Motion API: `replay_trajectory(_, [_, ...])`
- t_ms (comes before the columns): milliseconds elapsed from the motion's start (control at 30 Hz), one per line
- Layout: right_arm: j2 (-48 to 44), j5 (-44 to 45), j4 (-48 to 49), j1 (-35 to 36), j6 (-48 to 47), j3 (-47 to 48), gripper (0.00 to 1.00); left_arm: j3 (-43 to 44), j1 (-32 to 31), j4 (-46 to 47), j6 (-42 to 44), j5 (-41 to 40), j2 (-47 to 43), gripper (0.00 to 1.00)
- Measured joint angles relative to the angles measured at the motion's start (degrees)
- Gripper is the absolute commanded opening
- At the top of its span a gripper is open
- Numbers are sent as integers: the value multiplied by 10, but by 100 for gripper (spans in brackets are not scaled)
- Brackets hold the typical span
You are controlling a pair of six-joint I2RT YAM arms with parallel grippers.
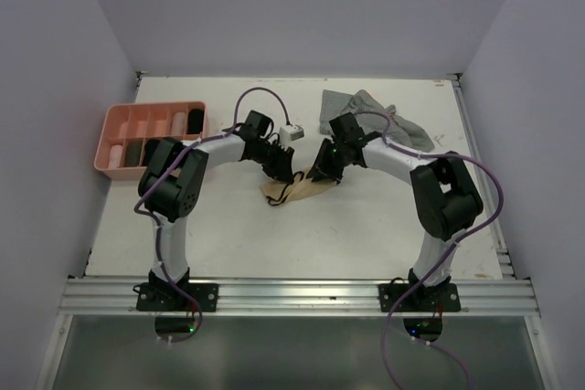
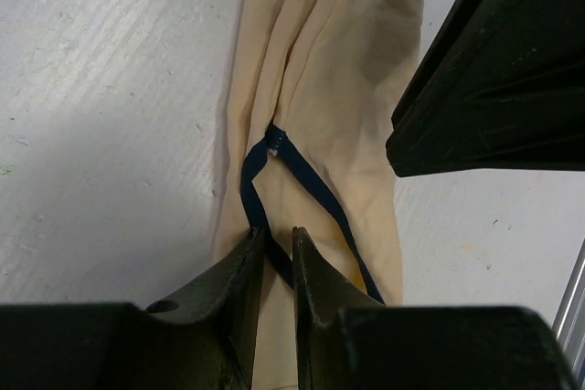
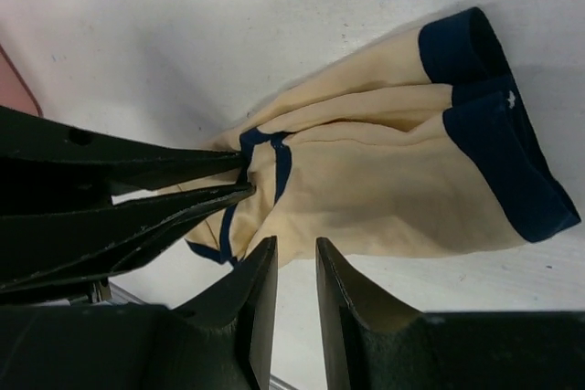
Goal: Roll the underwear
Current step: Fold the underwear
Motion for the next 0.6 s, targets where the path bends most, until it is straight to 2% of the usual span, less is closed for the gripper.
replay_trajectory(167, [1,36,-35,11,66,30,29,-20,-3,15,-12,-2,-11,23])
replay_trajectory(600, [49,90,-68,21,92,61,27,-47,-7,40,-22,-7,-26,24])
